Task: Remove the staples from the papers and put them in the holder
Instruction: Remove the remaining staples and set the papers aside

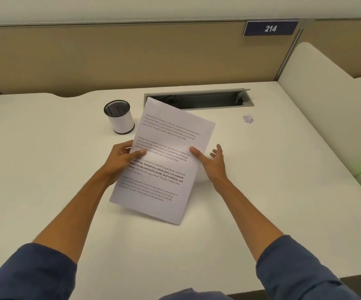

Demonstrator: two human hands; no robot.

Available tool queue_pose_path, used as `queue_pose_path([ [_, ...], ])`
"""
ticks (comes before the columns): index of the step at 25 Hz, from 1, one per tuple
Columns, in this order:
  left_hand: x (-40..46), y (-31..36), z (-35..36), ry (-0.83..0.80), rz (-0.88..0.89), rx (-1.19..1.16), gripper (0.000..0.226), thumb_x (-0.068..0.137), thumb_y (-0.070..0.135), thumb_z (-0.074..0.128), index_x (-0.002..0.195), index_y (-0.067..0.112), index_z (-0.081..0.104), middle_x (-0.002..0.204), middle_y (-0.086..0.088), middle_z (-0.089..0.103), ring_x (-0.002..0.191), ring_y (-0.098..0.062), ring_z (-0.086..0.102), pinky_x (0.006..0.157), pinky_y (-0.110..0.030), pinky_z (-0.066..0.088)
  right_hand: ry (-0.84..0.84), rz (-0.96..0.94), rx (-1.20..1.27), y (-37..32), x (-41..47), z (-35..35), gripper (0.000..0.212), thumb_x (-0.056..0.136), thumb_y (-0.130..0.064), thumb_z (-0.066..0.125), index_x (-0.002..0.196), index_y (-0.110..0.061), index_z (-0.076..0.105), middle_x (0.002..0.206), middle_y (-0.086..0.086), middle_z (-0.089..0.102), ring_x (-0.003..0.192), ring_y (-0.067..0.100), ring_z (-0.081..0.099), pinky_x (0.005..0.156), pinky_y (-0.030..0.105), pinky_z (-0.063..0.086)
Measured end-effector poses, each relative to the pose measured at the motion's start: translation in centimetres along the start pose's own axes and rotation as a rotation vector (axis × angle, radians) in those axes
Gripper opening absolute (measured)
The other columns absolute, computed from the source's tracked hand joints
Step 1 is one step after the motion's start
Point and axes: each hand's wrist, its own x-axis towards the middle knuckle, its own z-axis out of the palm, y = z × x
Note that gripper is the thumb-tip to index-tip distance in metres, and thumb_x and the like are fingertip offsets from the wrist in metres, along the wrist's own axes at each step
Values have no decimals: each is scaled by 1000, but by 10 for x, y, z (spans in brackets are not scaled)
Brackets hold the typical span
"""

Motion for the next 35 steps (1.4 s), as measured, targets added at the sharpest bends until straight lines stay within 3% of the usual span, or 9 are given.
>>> queue_pose_path([
  [1,0,4,3,29,24,-52,28,90,8,65,118,5,67,110,-15,72,86,-28,72,69,-37,60,-112,27,119,-6,-4,1,101,66,-58,78,147,-18,32,140,-1,50,128,18,50,105,39,42],
  [4,-3,15,13,94,111,-173,30,90,7,65,119,4,65,113,-13,72,96,-30,70,78,-39,59,-295,-58,280,-34,-16,8,35,86,-26,70,118,-12,65,110,5,72,101,24,69,83,37,55],
  [8,-10,34,19,109,215,-258,29,88,5,64,117,8,67,114,-12,71,101,-30,69,84,-43,57,-235,-277,262,-73,-25,7,12,90,-15,65,99,-12,71,93,3,76,85,23,73,73,35,59],
  [16,-23,38,30,153,351,-199,23,89,2,64,110,12,67,101,5,75,91,-16,70,78,-30,57,-154,-410,195,-75,-35,7,12,90,-17,66,81,-13,73,81,1,74,72,18,67,69,34,54],
  [19,-24,26,36,121,301,-133,23,88,5,66,109,13,69,102,4,75,93,-17,71,79,-30,55,-188,-386,184,-63,-38,8,5,87,-16,69,90,-17,73,87,-2,75,79,19,70,72,33,57],
  [27,-24,14,49,128,251,-94,17,93,19,63,107,19,72,103,5,75,92,-14,71,75,-27,55,-181,-349,190,-47,-38,8,14,88,-18,68,101,-18,70,92,-5,74,81,15,71,67,21,56],
  [32,-19,27,43,261,252,-317,19,93,16,63,109,9,70,106,-4,74,99,-24,71,82,-38,58,-175,-393,171,-41,-33,-8,22,85,-19,72,106,-13,72,96,-1,75,84,18,72,71,24,57],
  [35,-14,30,36,293,204,-540,22,93,13,63,114,12,66,116,-9,71,108,-29,67,90,-47,55,-79,-209,326,-29,-30,-6,26,79,-20,78,103,-11,72,97,3,75,89,21,70,82,31,57],
])
